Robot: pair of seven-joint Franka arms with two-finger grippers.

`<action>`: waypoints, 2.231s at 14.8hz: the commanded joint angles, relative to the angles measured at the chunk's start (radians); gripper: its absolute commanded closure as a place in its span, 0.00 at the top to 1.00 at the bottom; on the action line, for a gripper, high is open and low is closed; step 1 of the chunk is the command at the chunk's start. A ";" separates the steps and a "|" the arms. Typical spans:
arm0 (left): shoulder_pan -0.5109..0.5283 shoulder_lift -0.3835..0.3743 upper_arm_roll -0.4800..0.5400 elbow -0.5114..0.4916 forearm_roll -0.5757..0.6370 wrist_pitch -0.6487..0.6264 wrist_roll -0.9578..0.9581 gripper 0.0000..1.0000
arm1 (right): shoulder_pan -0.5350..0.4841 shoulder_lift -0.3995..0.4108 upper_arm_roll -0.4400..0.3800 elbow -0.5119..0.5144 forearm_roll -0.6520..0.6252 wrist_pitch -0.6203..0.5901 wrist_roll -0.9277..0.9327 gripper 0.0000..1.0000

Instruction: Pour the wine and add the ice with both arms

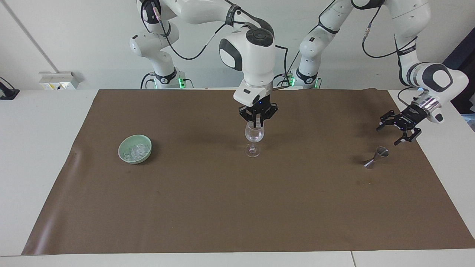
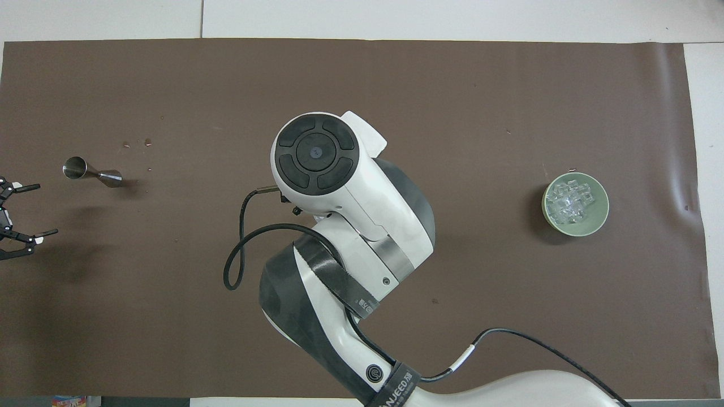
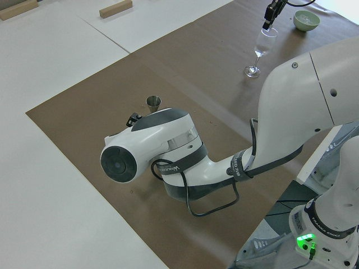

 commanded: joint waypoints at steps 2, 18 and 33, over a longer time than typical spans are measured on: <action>-0.105 -0.032 0.007 0.148 0.280 -0.072 -0.004 1.00 | -0.001 -0.041 0.009 -0.055 -0.012 0.005 0.016 0.00; -0.579 -0.167 -0.002 0.363 0.734 -0.114 0.120 1.00 | -0.024 -0.058 0.001 0.009 -0.020 -0.082 0.048 0.58; -0.793 -0.195 0.185 0.540 0.804 -0.491 0.531 1.00 | -0.420 -0.273 -0.002 -0.005 -0.006 -0.312 -0.243 1.00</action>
